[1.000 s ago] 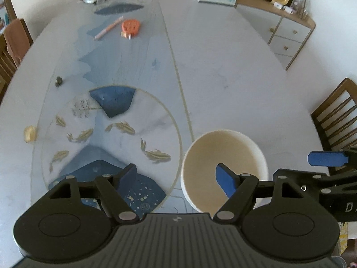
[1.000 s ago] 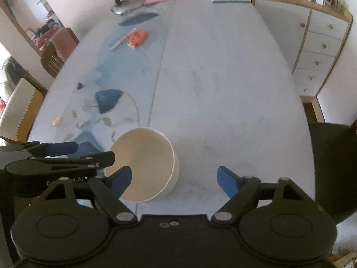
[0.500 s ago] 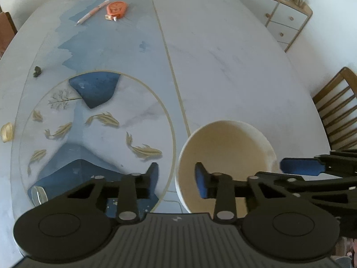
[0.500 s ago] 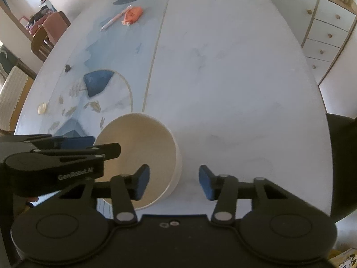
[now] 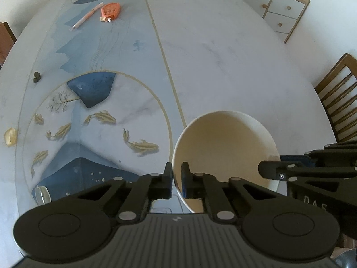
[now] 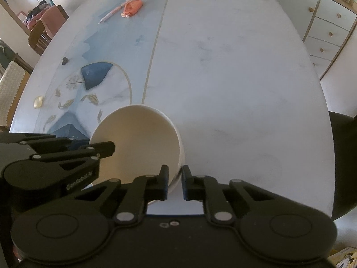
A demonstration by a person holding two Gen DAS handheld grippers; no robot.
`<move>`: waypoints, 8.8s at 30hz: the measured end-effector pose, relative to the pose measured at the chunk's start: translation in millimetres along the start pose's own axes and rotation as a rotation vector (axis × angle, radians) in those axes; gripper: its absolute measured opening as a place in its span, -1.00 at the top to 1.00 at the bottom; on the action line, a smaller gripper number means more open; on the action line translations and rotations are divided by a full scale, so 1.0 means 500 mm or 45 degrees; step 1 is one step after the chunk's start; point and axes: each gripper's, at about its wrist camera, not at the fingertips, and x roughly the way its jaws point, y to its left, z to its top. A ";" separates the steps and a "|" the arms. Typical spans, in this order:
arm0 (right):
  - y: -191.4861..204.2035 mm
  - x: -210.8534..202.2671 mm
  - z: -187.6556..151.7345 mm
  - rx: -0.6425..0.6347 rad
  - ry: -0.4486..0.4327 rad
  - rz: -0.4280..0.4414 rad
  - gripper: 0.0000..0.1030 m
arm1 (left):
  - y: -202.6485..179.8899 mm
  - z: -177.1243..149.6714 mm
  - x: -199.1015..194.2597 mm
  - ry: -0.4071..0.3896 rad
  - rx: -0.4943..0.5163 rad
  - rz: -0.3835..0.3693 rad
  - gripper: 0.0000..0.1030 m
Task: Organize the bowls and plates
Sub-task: 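Grasp the cream bowl rim with both grippers and lift, then carry the cream bowl and lower it into the pink pot, then open both grippers and release the cream bowl, then grasp the steel bowl rim holding the nested pot with both grippers, then carry the nested steel bowl and lower it onto the pink plate stack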
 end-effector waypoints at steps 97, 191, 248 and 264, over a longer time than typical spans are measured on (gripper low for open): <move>-0.107 -0.306 -0.337 -0.228 0.034 0.031 0.47 | -0.302 -0.339 -0.184 0.117 0.039 -0.094 0.85; -0.276 -0.178 -0.356 -0.099 0.024 0.166 0.80 | -0.203 -0.470 -0.165 0.029 -0.328 -0.309 0.69; 0.201 -0.150 -0.374 0.050 -0.098 0.187 0.79 | 0.256 -0.475 -0.320 -0.080 -0.100 -0.164 0.70; 0.200 -0.130 -0.390 0.033 -0.095 0.152 0.77 | 0.255 -0.481 -0.290 -0.049 -0.054 -0.161 0.71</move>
